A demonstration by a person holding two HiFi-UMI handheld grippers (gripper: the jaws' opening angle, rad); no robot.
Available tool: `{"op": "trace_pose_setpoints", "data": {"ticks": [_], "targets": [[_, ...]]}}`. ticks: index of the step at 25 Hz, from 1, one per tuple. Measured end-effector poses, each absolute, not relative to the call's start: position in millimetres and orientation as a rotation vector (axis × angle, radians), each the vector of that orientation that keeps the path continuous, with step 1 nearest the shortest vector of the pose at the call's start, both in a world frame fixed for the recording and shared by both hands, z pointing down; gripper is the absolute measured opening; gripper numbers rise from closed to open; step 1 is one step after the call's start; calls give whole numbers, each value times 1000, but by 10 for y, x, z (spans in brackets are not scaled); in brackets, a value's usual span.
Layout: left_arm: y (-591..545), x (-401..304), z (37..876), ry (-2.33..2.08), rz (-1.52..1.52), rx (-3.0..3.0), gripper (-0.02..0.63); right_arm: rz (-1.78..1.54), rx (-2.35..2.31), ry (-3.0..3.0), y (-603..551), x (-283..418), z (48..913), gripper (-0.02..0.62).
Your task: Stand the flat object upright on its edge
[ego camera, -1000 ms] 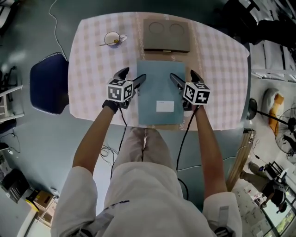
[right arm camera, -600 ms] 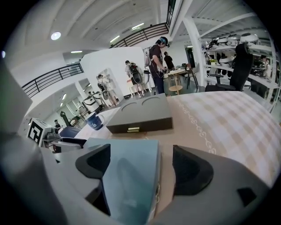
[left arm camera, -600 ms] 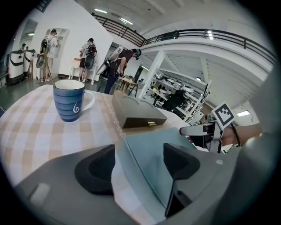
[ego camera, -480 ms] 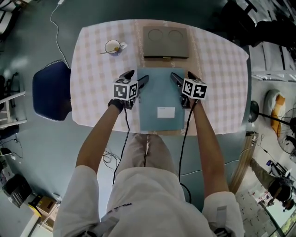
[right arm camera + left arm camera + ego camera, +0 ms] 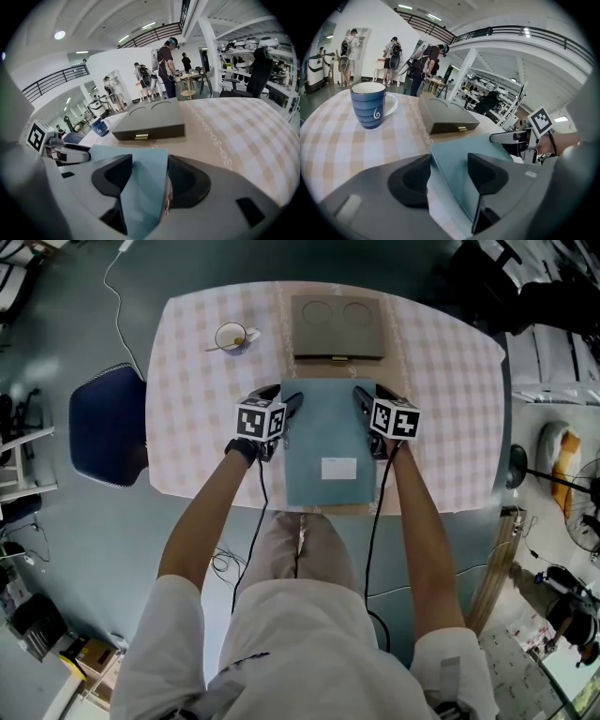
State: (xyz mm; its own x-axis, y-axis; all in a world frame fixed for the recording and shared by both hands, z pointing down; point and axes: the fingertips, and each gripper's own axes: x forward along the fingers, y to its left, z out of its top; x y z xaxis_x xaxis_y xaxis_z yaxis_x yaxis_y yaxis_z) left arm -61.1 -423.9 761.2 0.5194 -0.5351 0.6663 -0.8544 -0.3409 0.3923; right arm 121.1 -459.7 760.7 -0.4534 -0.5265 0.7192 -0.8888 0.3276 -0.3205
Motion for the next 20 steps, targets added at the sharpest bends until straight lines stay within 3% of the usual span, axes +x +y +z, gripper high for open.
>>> {"op": "trace_pose_setpoints", "data": {"ticks": [9,20], "targets": [[-4261,-547,7467,-1129,604,2092,244,962,1310,-2067,-4579,1294,7463,242],[-4065,-446,6643,-1217,562,2210,206,910,1390,-2142,-4300,1455,6707,227]]}}
